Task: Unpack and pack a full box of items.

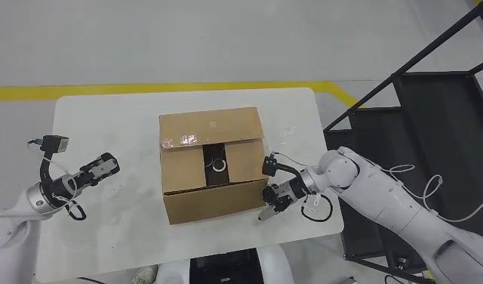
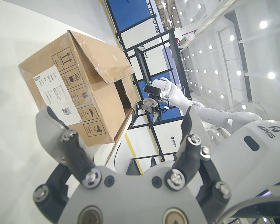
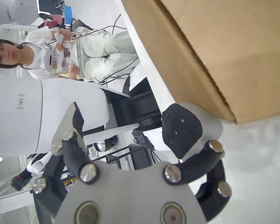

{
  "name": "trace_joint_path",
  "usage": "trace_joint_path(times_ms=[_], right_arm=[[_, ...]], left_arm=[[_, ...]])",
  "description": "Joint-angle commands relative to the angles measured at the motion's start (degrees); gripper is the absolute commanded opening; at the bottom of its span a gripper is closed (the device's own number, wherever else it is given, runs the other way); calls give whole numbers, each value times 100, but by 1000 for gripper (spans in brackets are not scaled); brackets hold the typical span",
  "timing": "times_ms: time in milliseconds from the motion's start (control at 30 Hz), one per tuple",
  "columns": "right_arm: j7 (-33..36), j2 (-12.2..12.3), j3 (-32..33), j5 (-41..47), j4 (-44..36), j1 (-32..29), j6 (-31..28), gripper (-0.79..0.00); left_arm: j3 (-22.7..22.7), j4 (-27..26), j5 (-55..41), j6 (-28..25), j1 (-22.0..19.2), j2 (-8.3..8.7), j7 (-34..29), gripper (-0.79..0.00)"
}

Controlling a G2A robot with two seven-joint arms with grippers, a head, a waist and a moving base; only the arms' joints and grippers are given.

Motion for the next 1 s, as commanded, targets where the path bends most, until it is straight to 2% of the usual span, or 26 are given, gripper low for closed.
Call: trace_joint_path(times_ms=[0, 233, 367, 567, 700, 833, 967], right_arm=[[-195, -31, -41, -179, -23, -39, 35, 0], [-63, -18, -12, -148, -199, -125, -87, 0], [342, 126, 265, 298, -425, -221, -132, 0], [426, 410, 690, 1245, -1094, -377, -49, 0], [617, 527, 853, 2015, -1052, -231, 143, 0], [900, 439, 787, 2452, -578, 173, 460, 0], [803, 208, 489, 2658, -227, 593, 698, 0]], left_arm=[[0, 0, 0, 0, 0, 0, 0, 0], [0, 0, 0, 0, 0, 0, 0, 0], [0, 0, 0, 0, 0, 0, 0, 0], [0, 0, 0, 0, 0, 0, 0, 0], [0, 0, 0, 0, 0, 0, 0, 0], [0, 0, 0, 0, 0, 0, 0, 0], [0, 0, 0, 0, 0, 0, 0, 0]])
